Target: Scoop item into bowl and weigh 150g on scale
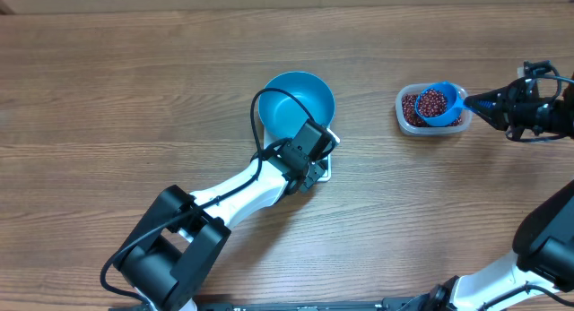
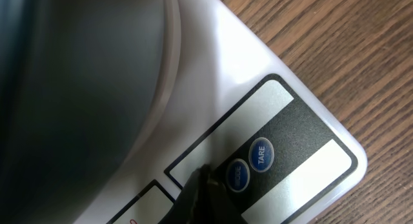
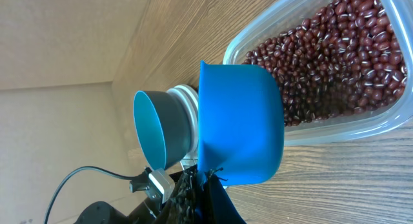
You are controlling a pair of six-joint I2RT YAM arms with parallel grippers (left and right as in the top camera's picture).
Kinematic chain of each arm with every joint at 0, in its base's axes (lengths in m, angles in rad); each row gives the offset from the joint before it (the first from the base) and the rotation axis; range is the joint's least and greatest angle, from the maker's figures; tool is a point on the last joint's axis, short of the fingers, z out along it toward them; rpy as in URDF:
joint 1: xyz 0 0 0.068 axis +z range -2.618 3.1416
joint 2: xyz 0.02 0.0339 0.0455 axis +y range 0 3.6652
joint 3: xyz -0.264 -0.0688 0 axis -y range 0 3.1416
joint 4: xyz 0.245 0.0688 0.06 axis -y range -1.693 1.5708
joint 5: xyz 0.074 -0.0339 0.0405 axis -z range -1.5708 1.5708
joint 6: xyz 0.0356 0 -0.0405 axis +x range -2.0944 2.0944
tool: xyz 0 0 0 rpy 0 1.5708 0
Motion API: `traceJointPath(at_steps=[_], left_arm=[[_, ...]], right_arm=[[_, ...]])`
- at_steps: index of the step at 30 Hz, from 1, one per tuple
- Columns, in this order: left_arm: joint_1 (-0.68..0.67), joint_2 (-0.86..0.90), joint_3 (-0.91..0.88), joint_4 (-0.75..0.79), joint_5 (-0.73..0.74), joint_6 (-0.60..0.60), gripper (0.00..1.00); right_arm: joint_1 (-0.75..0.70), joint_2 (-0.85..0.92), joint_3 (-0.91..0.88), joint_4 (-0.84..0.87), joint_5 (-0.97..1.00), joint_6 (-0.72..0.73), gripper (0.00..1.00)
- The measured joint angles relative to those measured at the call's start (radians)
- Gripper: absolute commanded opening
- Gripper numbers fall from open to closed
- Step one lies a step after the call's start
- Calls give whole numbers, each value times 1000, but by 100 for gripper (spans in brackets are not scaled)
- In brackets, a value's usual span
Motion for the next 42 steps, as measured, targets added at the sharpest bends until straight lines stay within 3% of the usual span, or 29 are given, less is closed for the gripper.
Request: traceJointPath(at_steps=[42], left_arm=[[0,0,0,-9,15,1,4]], right_arm=[[0,0,0,5,0,1,4]])
